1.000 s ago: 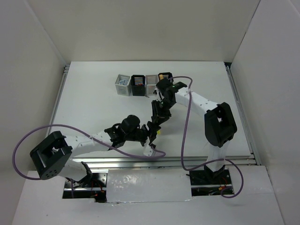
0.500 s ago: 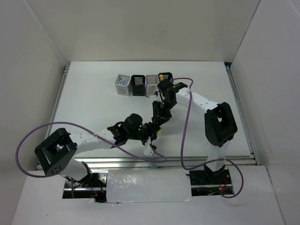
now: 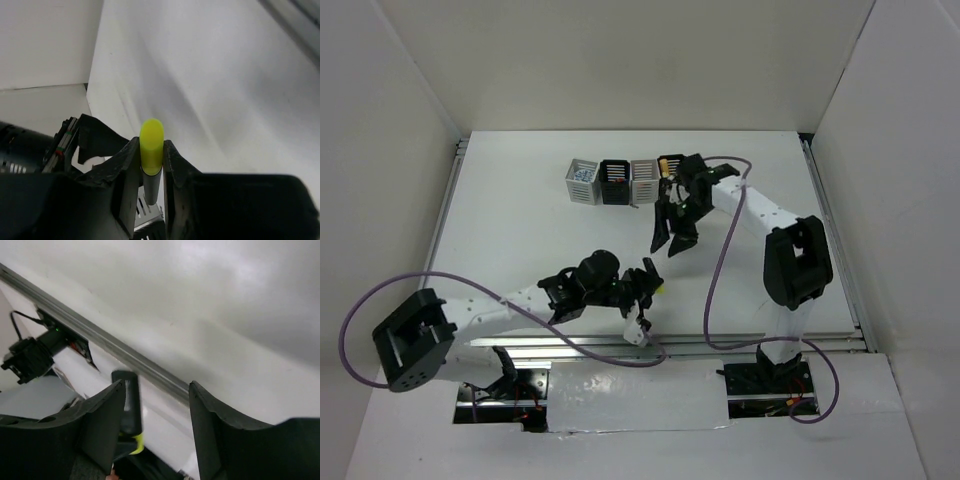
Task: Sort the stationery into containers
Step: Place the pen in the storage box.
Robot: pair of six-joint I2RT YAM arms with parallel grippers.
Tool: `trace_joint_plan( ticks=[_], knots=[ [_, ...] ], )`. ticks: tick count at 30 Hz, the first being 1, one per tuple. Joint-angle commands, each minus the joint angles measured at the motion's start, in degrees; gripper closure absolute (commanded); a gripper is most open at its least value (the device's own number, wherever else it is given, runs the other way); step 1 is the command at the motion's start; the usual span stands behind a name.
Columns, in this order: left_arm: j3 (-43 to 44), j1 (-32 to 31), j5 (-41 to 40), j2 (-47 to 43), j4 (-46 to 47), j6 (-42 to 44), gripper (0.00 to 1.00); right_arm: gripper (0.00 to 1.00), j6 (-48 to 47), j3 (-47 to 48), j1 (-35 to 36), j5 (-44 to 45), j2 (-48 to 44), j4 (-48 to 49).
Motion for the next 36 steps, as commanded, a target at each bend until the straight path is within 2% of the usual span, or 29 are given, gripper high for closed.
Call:
trace_joint_plan(
  ticks=[1, 3, 4, 5, 6, 7, 8, 9, 11, 12, 15, 16, 17, 20, 22, 25, 28, 36],
  knots=[
    [1.1, -3.6, 1.0, -6.5, -1.2, -8.7, 1.00, 0.40, -7.2, 7.6, -9.6, -1.8, -3.4, -2.9],
    [5.6, -4.2, -2.4, -7.9, -1.7, -21.9, 1.00, 0.41, -9.0, 10.1, -14.7, -3.4, -4.8, -2.4],
    [8.0, -3.0, -4.1, -6.9, -2.8, -27.7, 1.00, 0.41, -8.3, 9.6, -19.5, -4.7, -7.6, -1.1],
    [14.4, -1.6, -5.7, -5.9, -3.8, -38.9, 1.00, 0.41, -7.6, 7.7, -22.0, -7.3, -9.2, 2.3],
    [17.6, 0.6, -5.7, -4.8, -4.7, -44.3, 1.00, 0.41, -6.6, 6.9, -23.8, -8.3, -10.7, 3.8],
    [21.0, 6.0, -4.9, -2.1, -5.4, -49.4, 1.00, 0.41, -6.7, 6.4, -26.9, -8.8, -12.7, 4.5],
    [26.8, 8.8, -4.0, -0.5, -5.1, -59.1, 1.00, 0.41, -7.0, 6.0, -27.6, -8.9, -13.4, 4.9],
    [29.0, 14.4, -3.5, 0.8, -4.3, -63.5, 1.00, 0.42, -7.9, 6.0, -28.1, -8.8, -13.9, 4.7],
    [34.8, 19.2, -3.2, 4.9, 0.0, -74.8, 1.00, 0.43, -8.3, 4.1, -29.2, -9.2, -15.2, 4.9],
    [39.4, 22.7, -3.1, 8.1, 0.7, -76.8, 1.00, 0.44, -8.1, 1.3, -29.5, -9.7, -16.6, 5.5],
    [48.1, 28.2, -4.1, 15.7, 0.5, -86.7, 1.00, 0.45, -6.6, -3.8, -30.5, -10.2, -20.6, 9.3],
    [54.4, 29.2, -3.7, 17.8, -0.1, -91.3, 1.00, 0.45, -6.4, -6.1, -30.5, -9.9, -21.5, 11.1],
    [57.1, 30.4, -2.8, 19.9, 0.0, -93.7, 1.00, 0.45, -6.5, -6.8, -30.5, -9.4, -22.4, 11.6],
    [62.8, 33.6, 0.2, 26.7, 3.7, -99.3, 1.00, 0.45, -7.0, -6.9, -30.5, -8.2, -24.1, 11.5],
    [64.8, 34.1, -1.0, 30.9, 7.5, -102.4, 1.00, 0.45, -7.1, -7.0, -30.7, -7.7, -24.8, 11.5],
    [66.7, 33.5, -1.0, 35.9, 9.8, -102.9, 1.00, 0.45, -6.8, -8.3, -31.0, -7.5, -25.6, 11.8],
    [65.1, 31.9, -3.6, 38.4, 12.5, -98.5, 1.00, 0.45, -6.7, -9.3, -31.7, -7.8, -26.2, 12.2],
    [67.0, 28.2, -9.1, 45.1, 10.7, -86.7, 1.00, 0.45, -6.7, -11.4, -32.9, -8.6, -26.6, 13.2]
  ],
)
